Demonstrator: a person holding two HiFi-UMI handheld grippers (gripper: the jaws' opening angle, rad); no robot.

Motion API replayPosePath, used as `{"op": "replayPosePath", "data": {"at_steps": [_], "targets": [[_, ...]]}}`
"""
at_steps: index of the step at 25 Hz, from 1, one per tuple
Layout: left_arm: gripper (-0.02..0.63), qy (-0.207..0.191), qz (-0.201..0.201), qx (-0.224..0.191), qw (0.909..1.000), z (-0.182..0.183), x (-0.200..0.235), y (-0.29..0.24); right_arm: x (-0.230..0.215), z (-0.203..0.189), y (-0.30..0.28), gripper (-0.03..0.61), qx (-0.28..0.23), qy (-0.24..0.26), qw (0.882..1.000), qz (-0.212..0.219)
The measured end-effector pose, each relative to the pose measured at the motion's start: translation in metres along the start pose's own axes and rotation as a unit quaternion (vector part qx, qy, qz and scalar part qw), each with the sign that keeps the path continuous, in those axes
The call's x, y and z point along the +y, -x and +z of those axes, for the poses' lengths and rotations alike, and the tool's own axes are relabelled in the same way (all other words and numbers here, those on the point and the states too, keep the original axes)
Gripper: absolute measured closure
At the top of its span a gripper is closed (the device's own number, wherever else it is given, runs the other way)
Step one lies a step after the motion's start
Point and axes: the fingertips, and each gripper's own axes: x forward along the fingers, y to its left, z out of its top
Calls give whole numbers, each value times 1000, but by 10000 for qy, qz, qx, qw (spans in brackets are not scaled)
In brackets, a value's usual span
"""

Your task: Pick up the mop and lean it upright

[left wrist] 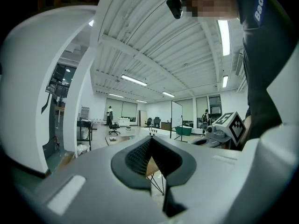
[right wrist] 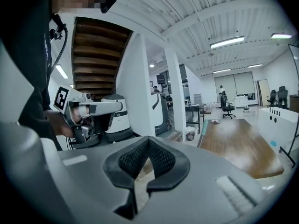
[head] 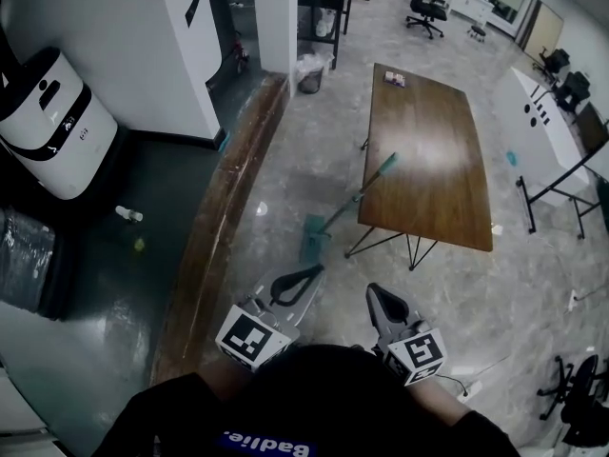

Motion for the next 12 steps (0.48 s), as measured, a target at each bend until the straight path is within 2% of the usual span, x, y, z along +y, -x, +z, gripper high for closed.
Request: {"op": "replayPosePath", "data": {"at_steps": [7,12], "targets": [[594,25,65,149,9999,3,-61,-34,-38,0,51,574,-242,-40,9997,76],[594,-18,71,209,9998,2,-92,-46,-42,-7,68,574,-273,-77,9990,333]]}}
